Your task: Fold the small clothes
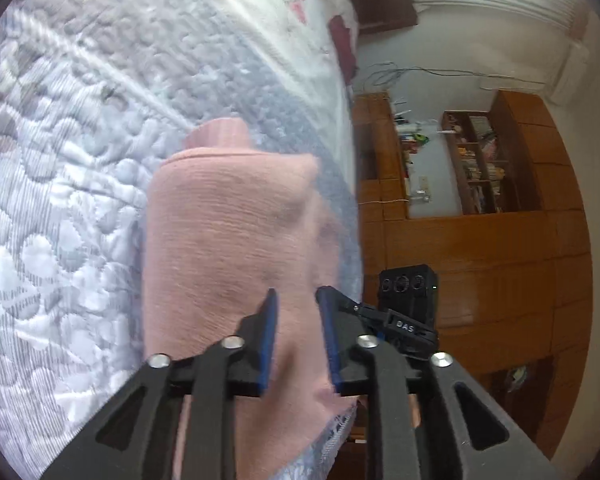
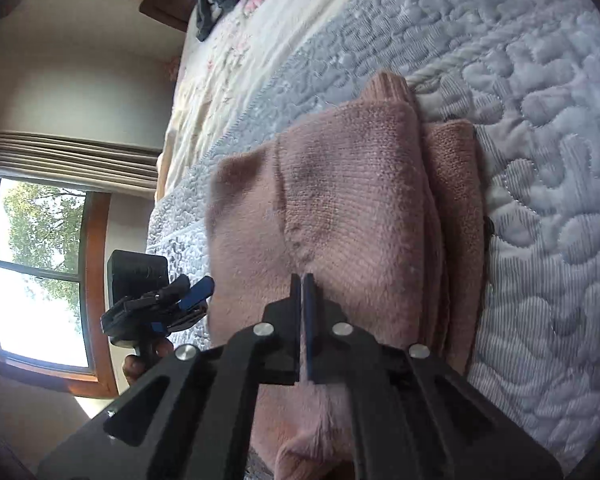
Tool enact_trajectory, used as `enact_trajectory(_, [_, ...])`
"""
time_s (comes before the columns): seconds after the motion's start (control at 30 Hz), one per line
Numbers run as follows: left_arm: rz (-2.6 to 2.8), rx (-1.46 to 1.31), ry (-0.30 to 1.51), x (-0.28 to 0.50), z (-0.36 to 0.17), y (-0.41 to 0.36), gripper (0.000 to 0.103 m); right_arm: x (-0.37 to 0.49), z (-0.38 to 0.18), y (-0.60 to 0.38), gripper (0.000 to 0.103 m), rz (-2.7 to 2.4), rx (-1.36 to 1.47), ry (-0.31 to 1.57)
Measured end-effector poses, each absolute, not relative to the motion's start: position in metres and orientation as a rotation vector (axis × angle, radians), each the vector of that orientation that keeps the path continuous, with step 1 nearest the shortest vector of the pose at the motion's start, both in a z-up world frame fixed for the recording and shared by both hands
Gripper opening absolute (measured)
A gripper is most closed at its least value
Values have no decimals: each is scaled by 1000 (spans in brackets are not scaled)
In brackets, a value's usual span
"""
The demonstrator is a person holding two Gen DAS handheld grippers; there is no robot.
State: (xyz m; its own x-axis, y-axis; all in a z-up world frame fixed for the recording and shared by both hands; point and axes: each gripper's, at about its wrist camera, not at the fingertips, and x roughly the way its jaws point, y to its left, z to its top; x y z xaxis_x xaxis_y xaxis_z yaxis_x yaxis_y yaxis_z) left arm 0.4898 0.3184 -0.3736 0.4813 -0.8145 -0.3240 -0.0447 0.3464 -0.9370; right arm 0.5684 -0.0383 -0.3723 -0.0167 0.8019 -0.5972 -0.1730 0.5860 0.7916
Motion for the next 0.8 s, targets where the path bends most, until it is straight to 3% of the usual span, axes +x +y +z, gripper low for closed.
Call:
enact_trajectory(0.13, [-685,-983,978,476,-352,294,37,527,-356,-43,9,955,557,1355])
enact_trajectory(0.2, [-625,-921,1058,479,-371,283,35,521,-374,-40,0,894,440,1396])
enact_trajectory(0.27, [-611,-935,1095,482,-387,279,14,523,-393,-55,0,839,436,1406])
enact_trajectory(0.3, [-606,-939,1097,480,-389,280,14,524,-395,-63,0,830,496,1413])
enact_trajectory(0.4, [-618,-920,1094,476,-382,277,24,509,-365,-78,7,853,511,1349])
enact_trajectory(0.47, [-615,-903,1096,476,-381,275,25,498,-351,-83,6,936,545,1308])
enact_trajectory(0.6, [-599,-928,1103,479,-383,271,24,495,-391,-79,0,836,436,1413])
enact_trajectory(0.63, [-603,-927,1112,477,-378,267,27,498,-402,-88,0,819,456,1426])
enact_trajectory(0.7, [-631,-911,1104,465,-364,263,47,502,-399,-106,0,807,534,1427])
enact_trajectory(0.77, [-634,-883,1067,446,-350,272,78,507,-380,-115,2,842,544,1389])
enact_trajectory(0.8, [-621,-875,1048,435,-346,279,83,513,-373,-119,20,845,566,1378])
